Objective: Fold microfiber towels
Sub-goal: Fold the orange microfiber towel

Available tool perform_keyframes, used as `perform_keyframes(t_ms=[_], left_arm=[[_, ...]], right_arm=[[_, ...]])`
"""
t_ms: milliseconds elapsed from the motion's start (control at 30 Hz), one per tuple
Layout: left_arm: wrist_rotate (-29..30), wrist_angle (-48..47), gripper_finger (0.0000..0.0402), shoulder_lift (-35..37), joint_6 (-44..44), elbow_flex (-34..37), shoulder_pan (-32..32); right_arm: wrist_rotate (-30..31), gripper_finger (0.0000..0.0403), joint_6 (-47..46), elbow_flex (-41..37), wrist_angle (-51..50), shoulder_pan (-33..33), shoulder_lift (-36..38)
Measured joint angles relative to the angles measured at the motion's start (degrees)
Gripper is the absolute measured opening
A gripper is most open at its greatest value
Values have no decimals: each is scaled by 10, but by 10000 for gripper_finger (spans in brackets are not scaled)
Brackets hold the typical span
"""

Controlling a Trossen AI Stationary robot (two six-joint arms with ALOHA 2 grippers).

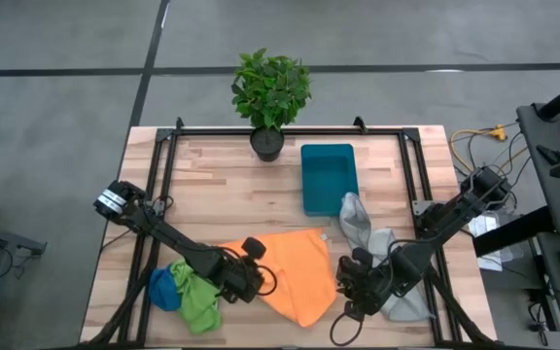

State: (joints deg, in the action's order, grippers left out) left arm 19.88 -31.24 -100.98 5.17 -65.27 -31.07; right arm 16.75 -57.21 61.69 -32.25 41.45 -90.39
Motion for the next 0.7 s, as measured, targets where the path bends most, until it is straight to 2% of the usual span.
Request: perform_keyframes(t_ms=[100,167,233,367,467,600,700], left_arm=[[-5,-21,1,17,-36,-17,0],[-29,-27,1,32,-53,-26,-2],[-76,-22,0,51,-64,-29,-2],[-220,-7,0,82,-79,-21,-6],[-306,-7,0,84,-114,-10,-19],[-376,11,0,81,-124,-5,-45],[-402,46,0,76,-126,7,-59]], right_arm=[[0,69,-1,0,1,0,0],[0,69,-1,0,1,0,0],[0,69,-2,0,3,0,0],[2,69,0,0,8,0,0],[12,69,2,0,13,-1,0],[11,69,15,-4,38,-5,-4],[-7,69,22,-19,76,-8,-5]])
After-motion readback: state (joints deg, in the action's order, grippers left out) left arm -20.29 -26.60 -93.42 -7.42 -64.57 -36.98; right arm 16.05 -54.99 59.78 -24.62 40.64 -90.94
